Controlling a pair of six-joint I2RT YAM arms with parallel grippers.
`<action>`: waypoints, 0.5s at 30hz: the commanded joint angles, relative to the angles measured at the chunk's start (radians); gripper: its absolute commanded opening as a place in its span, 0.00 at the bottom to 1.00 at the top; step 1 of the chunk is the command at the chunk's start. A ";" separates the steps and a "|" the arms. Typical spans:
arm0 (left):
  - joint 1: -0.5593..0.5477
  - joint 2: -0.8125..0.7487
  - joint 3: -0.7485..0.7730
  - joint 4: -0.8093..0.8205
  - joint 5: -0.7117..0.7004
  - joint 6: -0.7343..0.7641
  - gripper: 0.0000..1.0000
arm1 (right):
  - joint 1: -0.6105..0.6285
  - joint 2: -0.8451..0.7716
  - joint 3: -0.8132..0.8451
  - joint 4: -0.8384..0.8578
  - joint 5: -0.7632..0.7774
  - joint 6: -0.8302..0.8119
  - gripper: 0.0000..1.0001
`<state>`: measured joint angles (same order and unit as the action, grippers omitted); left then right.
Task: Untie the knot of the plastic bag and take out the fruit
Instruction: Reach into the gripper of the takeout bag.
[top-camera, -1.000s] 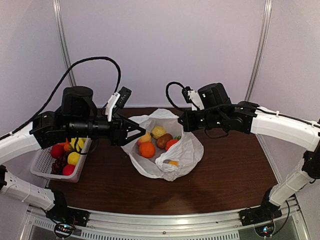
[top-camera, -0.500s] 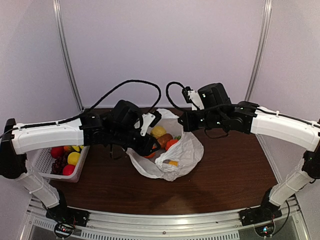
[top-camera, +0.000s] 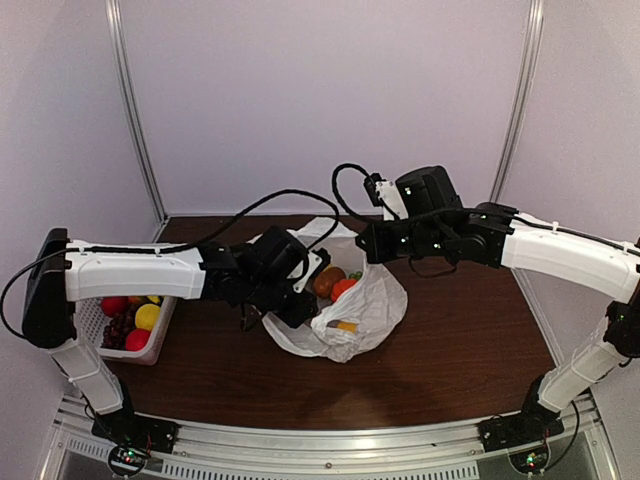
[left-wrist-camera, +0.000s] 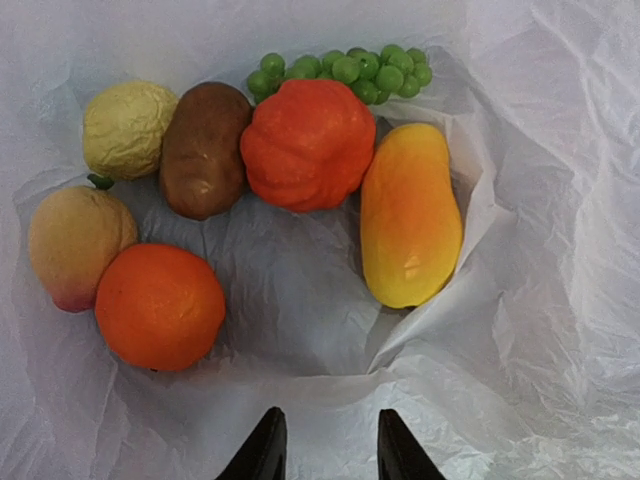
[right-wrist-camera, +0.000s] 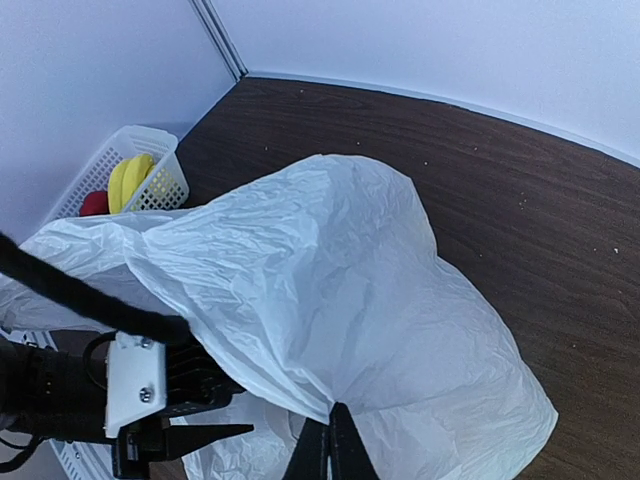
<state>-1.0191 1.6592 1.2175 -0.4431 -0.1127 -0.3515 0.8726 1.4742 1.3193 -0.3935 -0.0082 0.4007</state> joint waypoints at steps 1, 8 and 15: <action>0.023 0.059 0.031 -0.005 -0.053 0.006 0.30 | -0.004 -0.025 0.001 -0.010 -0.017 0.018 0.00; 0.079 0.092 0.032 0.049 -0.058 -0.016 0.29 | -0.004 -0.023 -0.002 -0.008 -0.033 0.022 0.00; 0.135 0.121 0.025 0.134 0.002 -0.037 0.32 | -0.003 -0.012 -0.008 0.010 -0.060 0.034 0.00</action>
<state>-0.9100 1.7481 1.2224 -0.4019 -0.1490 -0.3645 0.8726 1.4742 1.3193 -0.3927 -0.0376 0.4194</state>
